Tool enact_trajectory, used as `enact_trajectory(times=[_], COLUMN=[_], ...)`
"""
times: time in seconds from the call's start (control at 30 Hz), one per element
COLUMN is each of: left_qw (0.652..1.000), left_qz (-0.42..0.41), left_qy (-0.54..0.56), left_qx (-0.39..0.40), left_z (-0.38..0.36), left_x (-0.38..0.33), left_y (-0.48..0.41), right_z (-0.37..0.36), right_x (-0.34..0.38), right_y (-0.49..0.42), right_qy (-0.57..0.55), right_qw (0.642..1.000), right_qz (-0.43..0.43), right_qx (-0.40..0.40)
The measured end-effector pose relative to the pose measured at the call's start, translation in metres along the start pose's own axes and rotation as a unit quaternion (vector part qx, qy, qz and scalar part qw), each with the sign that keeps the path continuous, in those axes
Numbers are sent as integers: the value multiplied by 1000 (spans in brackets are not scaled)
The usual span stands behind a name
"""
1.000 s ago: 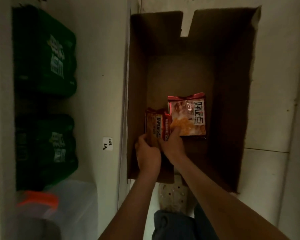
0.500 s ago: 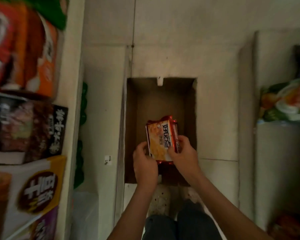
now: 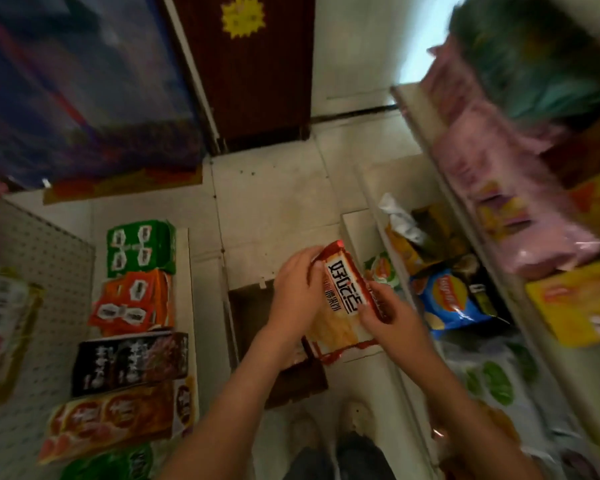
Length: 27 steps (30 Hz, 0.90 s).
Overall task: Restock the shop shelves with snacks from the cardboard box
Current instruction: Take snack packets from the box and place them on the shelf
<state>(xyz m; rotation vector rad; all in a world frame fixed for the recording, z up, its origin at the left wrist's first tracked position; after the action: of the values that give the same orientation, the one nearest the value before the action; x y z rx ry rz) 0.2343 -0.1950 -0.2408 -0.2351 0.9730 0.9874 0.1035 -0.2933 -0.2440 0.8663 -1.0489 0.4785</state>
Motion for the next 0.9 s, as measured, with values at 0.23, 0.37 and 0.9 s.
enact_trajectory(times=[0.23, 0.37, 0.9], left_qw=[977, 957, 909], left_qz=[-122, -141, -193], left_qy=[31, 84, 215], left_qx=[170, 240, 300], left_z=[45, 38, -92], left_x=[-147, -220, -338], left_y=[70, 125, 459], right_z=[105, 158, 311], right_x=[100, 135, 60], right_y=[124, 203, 551], right_qy=[-66, -100, -277], right_qw=[993, 978, 871], right_qz=[60, 113, 191], right_qx=[-73, -141, -357])
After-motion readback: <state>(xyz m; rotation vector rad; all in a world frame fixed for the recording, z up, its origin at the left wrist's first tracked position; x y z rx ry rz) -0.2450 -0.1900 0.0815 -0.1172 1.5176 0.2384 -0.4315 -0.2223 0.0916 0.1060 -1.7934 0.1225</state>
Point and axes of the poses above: each hand's wrist, its own y-axis away from the middle knuckle, its own z-axis out of the back of the hand, x = y × z, the point moved 4 cm from there along -y, towards the middle knuckle, and after that the axes turned 8 degrees about -y, right-handed, at the moved point
